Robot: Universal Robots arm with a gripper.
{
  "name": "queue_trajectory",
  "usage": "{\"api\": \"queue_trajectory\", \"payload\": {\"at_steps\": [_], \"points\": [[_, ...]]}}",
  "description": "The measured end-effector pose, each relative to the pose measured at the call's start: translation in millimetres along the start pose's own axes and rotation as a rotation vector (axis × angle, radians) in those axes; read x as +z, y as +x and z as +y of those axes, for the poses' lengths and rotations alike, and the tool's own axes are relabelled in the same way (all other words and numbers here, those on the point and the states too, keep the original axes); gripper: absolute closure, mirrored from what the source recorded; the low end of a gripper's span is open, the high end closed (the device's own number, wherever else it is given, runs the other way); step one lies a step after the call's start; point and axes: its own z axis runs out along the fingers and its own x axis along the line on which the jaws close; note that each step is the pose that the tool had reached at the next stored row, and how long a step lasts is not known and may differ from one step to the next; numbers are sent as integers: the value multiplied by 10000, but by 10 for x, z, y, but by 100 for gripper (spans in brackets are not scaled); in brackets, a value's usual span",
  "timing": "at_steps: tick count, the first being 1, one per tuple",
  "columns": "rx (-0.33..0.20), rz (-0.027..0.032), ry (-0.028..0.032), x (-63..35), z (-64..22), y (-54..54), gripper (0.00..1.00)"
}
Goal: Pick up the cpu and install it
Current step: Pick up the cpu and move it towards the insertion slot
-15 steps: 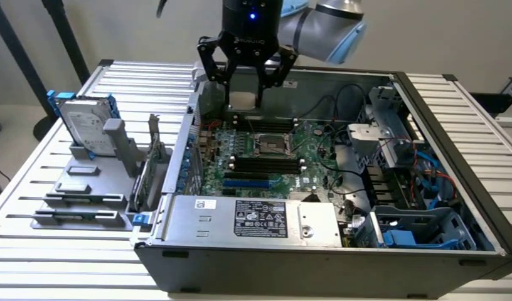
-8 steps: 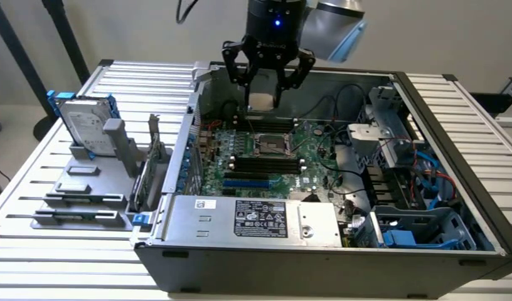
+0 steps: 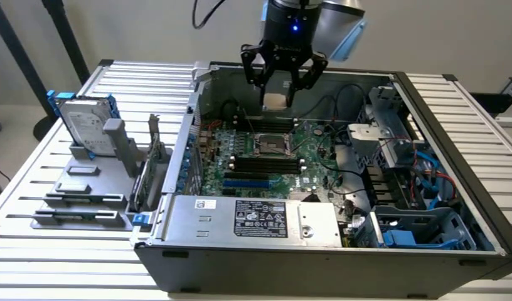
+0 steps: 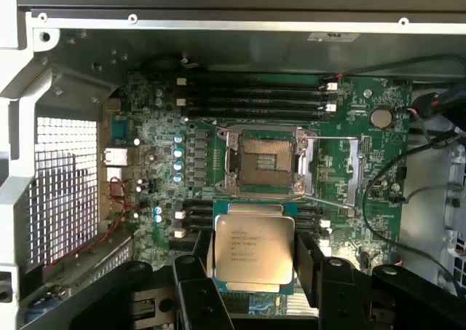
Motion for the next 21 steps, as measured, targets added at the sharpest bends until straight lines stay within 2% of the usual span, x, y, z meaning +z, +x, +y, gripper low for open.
{"api": "queue_trajectory", "payload": {"at_steps": [4,7,18,21], "points": [[-2,-1,1,73,114,-22,45],[-2,0,0,127,148,-26,45],[-2,0,0,324,165,-87,45],[0,3,1,332,165,-89,45]]}}
